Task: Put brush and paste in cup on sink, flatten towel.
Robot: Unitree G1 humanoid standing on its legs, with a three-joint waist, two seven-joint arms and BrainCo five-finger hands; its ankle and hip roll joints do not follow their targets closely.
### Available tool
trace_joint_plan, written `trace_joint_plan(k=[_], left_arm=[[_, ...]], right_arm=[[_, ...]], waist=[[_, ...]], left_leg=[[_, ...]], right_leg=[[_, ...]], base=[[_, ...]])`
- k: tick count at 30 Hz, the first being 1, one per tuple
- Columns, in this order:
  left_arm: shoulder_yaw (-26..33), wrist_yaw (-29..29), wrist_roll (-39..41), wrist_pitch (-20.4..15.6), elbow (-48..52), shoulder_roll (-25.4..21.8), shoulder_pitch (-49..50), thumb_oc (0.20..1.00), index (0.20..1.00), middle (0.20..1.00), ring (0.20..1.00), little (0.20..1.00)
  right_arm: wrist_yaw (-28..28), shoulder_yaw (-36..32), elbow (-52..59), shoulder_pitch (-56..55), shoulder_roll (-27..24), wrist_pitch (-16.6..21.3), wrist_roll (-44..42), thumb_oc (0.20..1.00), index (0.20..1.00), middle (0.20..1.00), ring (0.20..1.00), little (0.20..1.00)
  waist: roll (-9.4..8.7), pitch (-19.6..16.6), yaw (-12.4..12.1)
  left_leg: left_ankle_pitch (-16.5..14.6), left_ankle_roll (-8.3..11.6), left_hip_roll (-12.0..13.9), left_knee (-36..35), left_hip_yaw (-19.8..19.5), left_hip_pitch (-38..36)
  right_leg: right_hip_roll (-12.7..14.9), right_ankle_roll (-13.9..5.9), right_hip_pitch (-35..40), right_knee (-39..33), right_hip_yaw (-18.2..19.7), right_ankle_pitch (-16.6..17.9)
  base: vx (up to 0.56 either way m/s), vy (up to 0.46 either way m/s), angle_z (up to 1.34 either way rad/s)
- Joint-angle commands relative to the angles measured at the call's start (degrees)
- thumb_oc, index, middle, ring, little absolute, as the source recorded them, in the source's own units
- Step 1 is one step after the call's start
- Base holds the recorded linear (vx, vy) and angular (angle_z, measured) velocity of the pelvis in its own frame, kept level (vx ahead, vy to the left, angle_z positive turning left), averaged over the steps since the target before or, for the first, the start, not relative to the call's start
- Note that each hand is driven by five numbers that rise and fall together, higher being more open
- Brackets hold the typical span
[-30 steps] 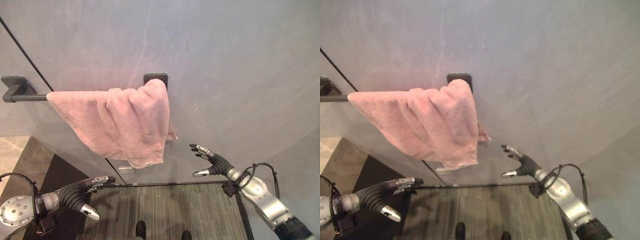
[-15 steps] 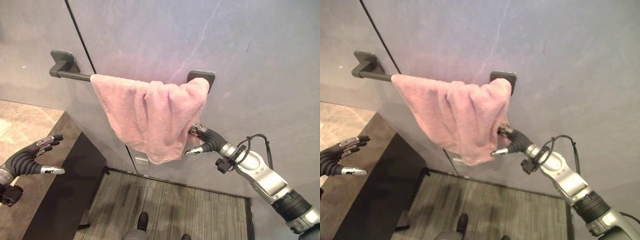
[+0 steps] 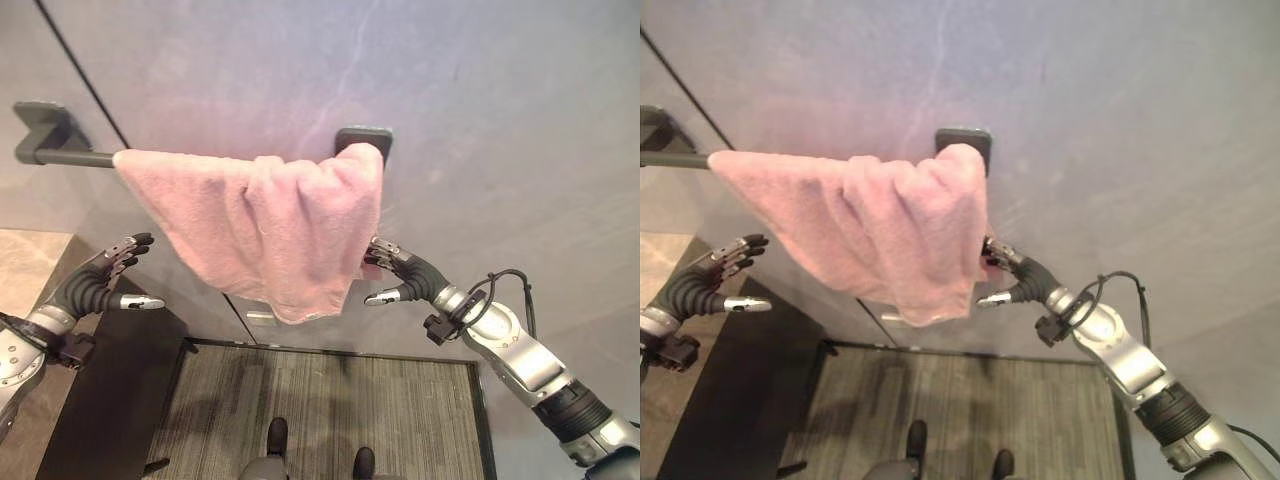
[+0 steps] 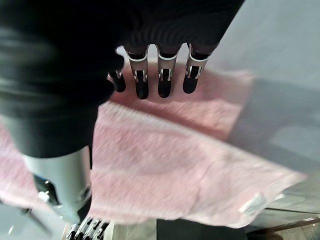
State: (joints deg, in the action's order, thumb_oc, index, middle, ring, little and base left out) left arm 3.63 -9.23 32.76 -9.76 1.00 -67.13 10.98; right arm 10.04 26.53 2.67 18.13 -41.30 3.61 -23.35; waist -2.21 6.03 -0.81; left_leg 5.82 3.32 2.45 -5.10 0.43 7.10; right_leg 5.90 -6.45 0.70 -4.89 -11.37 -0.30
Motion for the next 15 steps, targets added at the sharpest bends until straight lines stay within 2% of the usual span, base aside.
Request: trace_joint_plan(k=[1, 7, 15], left_arm=[[1.0, 1.5, -0.7, -2.5, -3.9, -0.2, -3.2, 1.000, 1.000, 1.000, 1.000, 1.000], [-3.7, 1.7, -1.8, -2.7, -5.6, 0.2, -8.5, 1.000, 1.000, 1.000, 1.000, 1.000], [-5.8, 2.5, -2.0, -3.0, -7.1, 1.6, -12.0, 1.000, 1.000, 1.000, 1.000, 1.000]], right_arm=[[-1.1, 1.2, 0.5, 2.9, 0.8, 1.5, 0.1, 1.000, 1.000, 1.000, 1.000, 1.000], [-1.2, 3.8, -0.8, 5.9, 3.0, 1.5, 0.1, 1.000, 1.000, 1.000, 1.000, 1.000], [-1.8, 8.3, -4.5, 12.0, 7.9, 0.7, 0.5, 1.000, 1.000, 1.000, 1.000, 1.000]], waist=[[-1.02, -1.6, 0.5], [-0.50, -2.0, 1.4], [-0.21, -2.5, 1.4]], left_leg=[[-2.6, 1.00, 1.6, 0.1, 3.7, -2.2], [-3.1, 0.82, 1.4, 0.1, 5.0, -2.4], [-3.5, 0.61, 1.2, 0.1, 6.4, -2.8]], right_leg=[[4.0, -3.37, -2.7, -0.1, 2.2, 4.6], [4.2, -3.55, -3.6, -0.1, 3.8, 5.0], [4.4, -3.77, -4.6, -0.1, 5.5, 5.4]], base=[[0.00, 0.020, -0.11], [0.01, 0.030, -0.14], [0.01, 0.019, -0.12]])
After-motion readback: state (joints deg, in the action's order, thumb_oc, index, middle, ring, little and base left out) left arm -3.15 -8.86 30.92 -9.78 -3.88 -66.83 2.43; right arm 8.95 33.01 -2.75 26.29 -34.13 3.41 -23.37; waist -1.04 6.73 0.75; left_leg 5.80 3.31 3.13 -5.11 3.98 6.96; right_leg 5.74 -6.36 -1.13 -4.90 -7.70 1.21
